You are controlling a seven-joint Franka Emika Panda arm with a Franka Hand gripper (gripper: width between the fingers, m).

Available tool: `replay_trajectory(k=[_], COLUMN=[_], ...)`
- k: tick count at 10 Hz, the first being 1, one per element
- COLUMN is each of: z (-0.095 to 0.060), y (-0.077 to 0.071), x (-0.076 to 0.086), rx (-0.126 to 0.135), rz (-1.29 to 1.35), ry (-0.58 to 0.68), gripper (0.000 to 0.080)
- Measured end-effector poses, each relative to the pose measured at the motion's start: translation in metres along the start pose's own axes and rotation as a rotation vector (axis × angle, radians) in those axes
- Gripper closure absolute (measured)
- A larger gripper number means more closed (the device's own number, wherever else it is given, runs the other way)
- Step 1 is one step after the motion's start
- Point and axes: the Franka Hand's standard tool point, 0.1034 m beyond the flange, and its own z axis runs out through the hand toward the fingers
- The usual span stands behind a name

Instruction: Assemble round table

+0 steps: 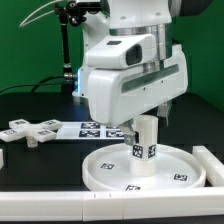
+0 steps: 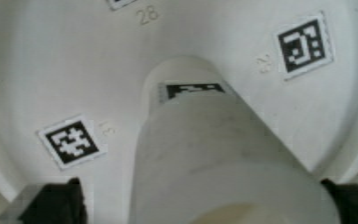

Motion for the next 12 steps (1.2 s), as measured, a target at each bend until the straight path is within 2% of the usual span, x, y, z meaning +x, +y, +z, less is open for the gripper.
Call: replay_trajectory(k=[3,8,12], z=[0.001,0.005,0.004], y=[-0.002,-0.005,0.0], x=[0.002,-0.003,-0.009], rx=[-0.015,-0.014,-0.017], rz=[-0.282,-0.585,-0.828], ry=[-0.032,-0.066,-0.102], gripper=[0.0151,0.0151,0.0151])
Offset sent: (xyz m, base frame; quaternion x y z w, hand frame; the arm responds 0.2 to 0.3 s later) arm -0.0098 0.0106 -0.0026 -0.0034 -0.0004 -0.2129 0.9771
